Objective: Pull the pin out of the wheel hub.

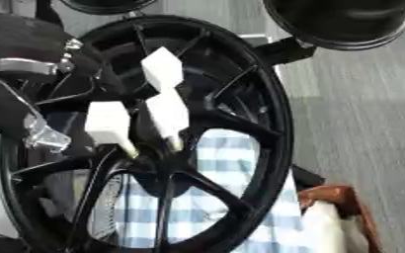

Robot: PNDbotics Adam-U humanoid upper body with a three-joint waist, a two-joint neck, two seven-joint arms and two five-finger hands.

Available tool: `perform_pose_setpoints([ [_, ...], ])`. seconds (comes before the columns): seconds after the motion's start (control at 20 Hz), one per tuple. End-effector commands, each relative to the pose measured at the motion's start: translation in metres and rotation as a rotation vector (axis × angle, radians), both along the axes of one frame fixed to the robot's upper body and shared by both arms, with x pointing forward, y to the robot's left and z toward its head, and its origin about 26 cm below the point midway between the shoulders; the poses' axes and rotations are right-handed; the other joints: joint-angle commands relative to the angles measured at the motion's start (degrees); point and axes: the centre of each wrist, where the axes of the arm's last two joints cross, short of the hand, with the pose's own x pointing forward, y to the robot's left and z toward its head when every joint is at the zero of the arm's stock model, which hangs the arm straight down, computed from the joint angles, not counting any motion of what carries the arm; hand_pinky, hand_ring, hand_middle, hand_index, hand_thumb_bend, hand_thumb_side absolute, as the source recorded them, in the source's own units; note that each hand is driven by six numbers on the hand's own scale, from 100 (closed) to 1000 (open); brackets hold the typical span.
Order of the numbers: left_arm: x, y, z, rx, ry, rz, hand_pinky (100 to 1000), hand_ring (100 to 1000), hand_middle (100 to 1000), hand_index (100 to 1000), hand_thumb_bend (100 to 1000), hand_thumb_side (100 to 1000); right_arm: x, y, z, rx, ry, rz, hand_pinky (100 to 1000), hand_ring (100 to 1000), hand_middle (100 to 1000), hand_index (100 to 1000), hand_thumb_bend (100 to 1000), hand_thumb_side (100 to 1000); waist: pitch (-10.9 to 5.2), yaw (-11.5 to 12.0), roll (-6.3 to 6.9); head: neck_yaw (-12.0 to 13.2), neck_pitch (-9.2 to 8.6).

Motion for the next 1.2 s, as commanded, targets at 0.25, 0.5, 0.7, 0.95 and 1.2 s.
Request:
perform_pose_setpoints([
  [0.25, -0.002, 0.002, -0.002, 0.065, -0.021, 0.065, 813, 787, 736, 912, 585, 906, 0.000, 0.001, 0.004, 0.014, -0.006, 0.004, 708, 517, 425, 748, 100, 628, -0.98, -0.09, 0.02, 0.68, 0.30],
  [0.5, -0.001, 0.000, -0.007, 0.033, -0.041, 0.108, 784, 760, 713, 928, 542, 879, -0.001, 0.003, 0.002, 0.021, 0.001, 0.009, 708, 517, 424, 748, 100, 628, -0.77, -0.16, -0.05, 0.81, 0.29],
  [0.7, -0.001, -0.001, -0.011, -0.005, -0.042, 0.137, 775, 752, 736, 942, 522, 859, -0.001, 0.004, 0.002, 0.022, 0.002, 0.013, 708, 517, 424, 748, 100, 629, -0.55, -0.16, -0.02, 0.85, 0.30],
  [0.95, -0.001, -0.003, -0.013, -0.019, -0.039, 0.146, 756, 728, 683, 928, 509, 824, 0.000, 0.006, 0.002, 0.026, 0.006, 0.019, 708, 517, 423, 748, 100, 631, -0.25, -0.20, -0.04, 0.90, 0.30],
  [1.2, 0.000, -0.005, -0.017, -0.045, -0.001, 0.128, 695, 616, 562, 879, 444, 845, 0.000, 0.007, 0.002, 0.031, 0.011, 0.023, 708, 516, 423, 748, 100, 633, 0.01, -0.28, -0.06, 0.98, 0.30],
])
